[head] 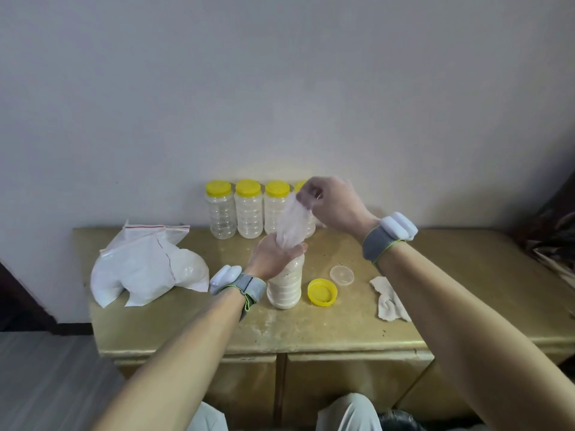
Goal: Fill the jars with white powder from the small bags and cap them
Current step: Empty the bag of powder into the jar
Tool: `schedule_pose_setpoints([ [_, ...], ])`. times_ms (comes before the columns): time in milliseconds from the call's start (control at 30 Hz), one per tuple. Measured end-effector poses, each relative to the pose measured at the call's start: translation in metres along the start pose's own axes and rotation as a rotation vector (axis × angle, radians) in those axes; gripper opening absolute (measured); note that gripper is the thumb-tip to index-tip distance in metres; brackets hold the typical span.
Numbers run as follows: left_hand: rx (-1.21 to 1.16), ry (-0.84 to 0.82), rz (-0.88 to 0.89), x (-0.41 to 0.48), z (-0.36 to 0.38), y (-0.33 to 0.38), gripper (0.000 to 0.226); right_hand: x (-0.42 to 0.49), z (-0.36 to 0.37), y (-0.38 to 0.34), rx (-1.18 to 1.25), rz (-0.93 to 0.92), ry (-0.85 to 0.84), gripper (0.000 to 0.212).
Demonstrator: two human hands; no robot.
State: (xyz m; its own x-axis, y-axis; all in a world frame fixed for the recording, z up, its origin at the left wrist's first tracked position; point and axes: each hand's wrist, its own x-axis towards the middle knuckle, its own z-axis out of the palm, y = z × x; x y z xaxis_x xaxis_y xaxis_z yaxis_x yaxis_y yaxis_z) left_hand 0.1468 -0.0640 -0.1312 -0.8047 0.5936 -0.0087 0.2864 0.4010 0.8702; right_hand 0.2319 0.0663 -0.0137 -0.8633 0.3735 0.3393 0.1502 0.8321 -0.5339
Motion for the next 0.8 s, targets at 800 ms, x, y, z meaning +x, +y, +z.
schedule_pose_setpoints([
  [800,-0.055,-0.006,-0.020,0.0009,0.0005,0.0002,0.061,0.0033,-0.0016,0.0011,0.111,0.132,-0.207,0.064],
])
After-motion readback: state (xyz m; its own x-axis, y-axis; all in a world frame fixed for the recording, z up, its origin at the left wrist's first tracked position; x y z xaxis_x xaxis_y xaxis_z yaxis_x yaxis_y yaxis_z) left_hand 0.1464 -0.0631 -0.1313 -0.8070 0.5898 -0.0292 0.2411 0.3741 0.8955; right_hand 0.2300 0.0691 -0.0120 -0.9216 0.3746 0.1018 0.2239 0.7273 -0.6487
